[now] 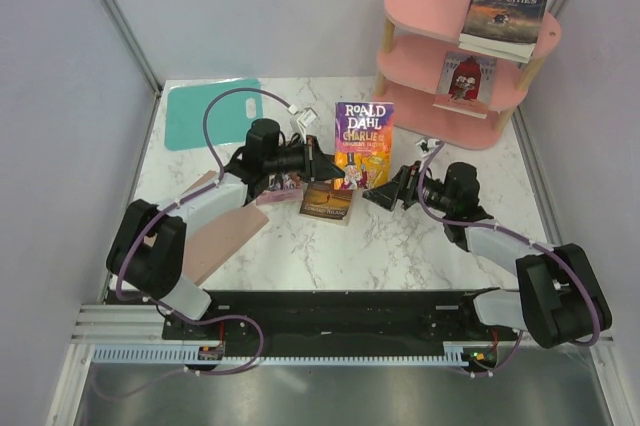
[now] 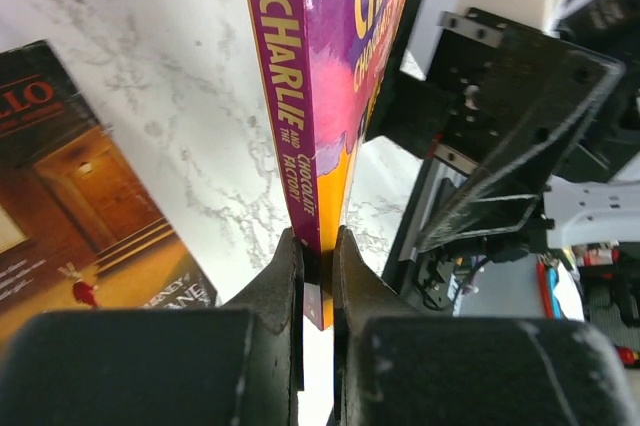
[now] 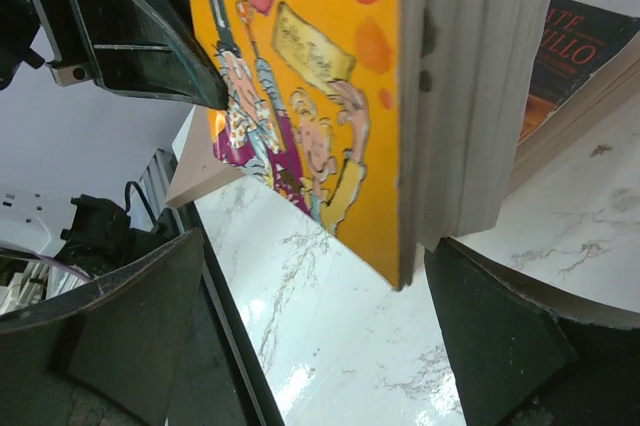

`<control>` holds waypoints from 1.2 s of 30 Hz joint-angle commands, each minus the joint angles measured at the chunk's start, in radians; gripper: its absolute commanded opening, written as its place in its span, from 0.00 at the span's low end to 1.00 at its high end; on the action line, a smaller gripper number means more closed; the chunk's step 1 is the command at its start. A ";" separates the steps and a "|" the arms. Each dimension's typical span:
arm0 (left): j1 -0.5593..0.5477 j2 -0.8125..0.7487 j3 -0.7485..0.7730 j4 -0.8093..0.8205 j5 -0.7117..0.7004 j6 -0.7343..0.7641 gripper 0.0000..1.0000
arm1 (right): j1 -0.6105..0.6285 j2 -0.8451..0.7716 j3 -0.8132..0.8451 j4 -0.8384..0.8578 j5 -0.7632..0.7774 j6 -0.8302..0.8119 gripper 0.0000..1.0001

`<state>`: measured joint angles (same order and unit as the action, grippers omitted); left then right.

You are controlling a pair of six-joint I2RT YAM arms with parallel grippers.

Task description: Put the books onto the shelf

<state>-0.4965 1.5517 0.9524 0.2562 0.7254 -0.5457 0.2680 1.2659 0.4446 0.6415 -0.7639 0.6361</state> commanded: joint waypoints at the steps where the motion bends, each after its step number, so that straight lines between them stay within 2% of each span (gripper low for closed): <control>1: -0.007 0.001 0.039 0.140 0.175 -0.010 0.02 | -0.019 0.003 -0.015 0.162 -0.115 0.011 0.98; 10: -0.007 -0.028 0.026 0.120 0.261 -0.025 0.02 | -0.078 -0.092 0.012 0.029 -0.110 -0.050 0.98; 16: -0.008 -0.096 0.011 0.089 0.252 -0.014 0.02 | -0.098 -0.099 0.054 -0.117 -0.106 -0.134 0.98; 21: -0.007 -0.154 0.025 0.058 0.259 -0.014 0.02 | -0.115 -0.120 0.046 -0.155 -0.106 -0.151 0.98; 25: -0.008 -0.137 0.025 0.060 0.292 -0.025 0.02 | -0.118 -0.120 0.028 -0.086 -0.113 -0.107 0.98; 32: -0.016 -0.085 -0.020 0.162 0.276 -0.066 0.02 | -0.118 -0.070 -0.009 0.191 -0.173 0.065 0.98; 36: -0.016 -0.035 -0.009 0.202 0.259 -0.082 0.02 | -0.119 -0.039 -0.007 0.233 -0.207 0.137 0.97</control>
<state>-0.5041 1.4792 0.9363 0.3370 0.9375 -0.5831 0.1558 1.2041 0.4404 0.7238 -0.9211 0.6907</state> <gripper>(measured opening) 0.098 0.982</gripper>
